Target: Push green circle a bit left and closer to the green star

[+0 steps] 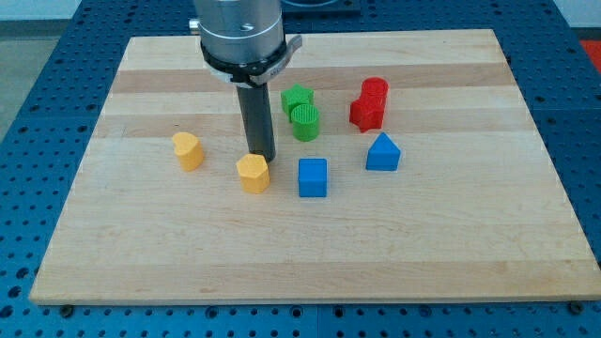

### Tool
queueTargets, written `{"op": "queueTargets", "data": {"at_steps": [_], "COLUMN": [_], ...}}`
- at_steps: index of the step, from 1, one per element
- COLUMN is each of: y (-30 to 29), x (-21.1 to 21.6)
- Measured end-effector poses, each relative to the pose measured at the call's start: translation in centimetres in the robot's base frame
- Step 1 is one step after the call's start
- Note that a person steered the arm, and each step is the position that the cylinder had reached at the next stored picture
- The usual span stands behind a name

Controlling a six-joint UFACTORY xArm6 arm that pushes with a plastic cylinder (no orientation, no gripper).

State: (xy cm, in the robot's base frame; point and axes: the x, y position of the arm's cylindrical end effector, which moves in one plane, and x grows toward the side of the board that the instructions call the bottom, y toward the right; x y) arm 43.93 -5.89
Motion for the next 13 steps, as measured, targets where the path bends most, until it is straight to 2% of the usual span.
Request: {"op": "queueTargets", "data": {"at_steps": [3,4,13], "y": [8.3,9.1,7.9], "x": [-1.2,-2.8,-5.5]}}
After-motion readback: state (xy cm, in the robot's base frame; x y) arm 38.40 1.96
